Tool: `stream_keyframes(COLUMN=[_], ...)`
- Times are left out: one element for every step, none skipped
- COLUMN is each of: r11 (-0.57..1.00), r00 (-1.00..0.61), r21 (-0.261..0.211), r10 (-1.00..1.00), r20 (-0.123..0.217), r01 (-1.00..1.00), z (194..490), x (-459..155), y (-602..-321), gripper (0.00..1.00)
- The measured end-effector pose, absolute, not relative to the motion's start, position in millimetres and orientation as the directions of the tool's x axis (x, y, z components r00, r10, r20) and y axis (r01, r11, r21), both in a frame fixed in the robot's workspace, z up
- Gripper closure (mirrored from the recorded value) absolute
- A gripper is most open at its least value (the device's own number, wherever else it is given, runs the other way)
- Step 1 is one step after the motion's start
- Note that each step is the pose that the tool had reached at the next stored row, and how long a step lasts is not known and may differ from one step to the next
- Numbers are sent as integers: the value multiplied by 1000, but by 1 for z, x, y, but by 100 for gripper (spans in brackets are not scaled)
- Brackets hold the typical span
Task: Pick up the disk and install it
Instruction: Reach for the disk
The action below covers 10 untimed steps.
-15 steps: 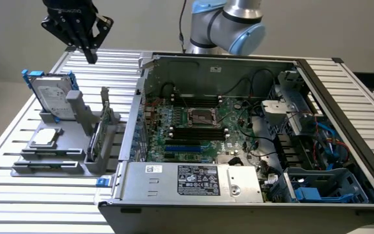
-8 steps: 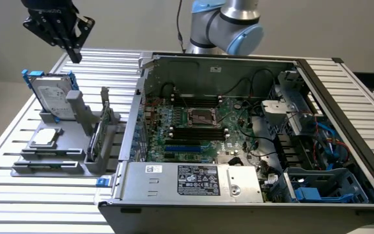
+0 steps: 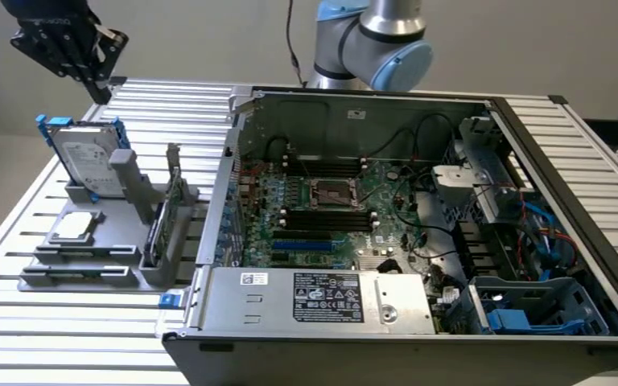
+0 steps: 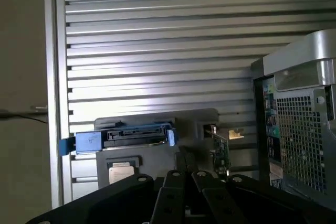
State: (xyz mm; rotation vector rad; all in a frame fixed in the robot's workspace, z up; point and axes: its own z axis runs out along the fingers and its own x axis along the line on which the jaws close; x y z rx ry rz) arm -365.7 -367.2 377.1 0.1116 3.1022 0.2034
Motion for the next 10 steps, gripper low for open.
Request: stream_keyframes(r11=[989,988,988,988,988,987,987,987,987,987], r00=[-997,-997,-997,-997,-997,-997,-997,-997,-997,-997], r21=[133,135,137,139,140,142,143,144,145,145], r10=[74,74,74,74,74,74,74,74,74,74], r20=[-26,-26,-26,-26,-26,-26,-25,-25,-25,-25], r01=[70,69,69,69,70,70,70,69,69,69], z=[376,375,374,374,373,372,371,370,370,369], x=[-370,-375,-379,-384,-388,-393,-398,-402,-407,-411], y=[-366,-366,-365,-364,-363,-362,-361,-359,-358,-356], gripper=[89,89,89,89,89,89,89,89,89,89])
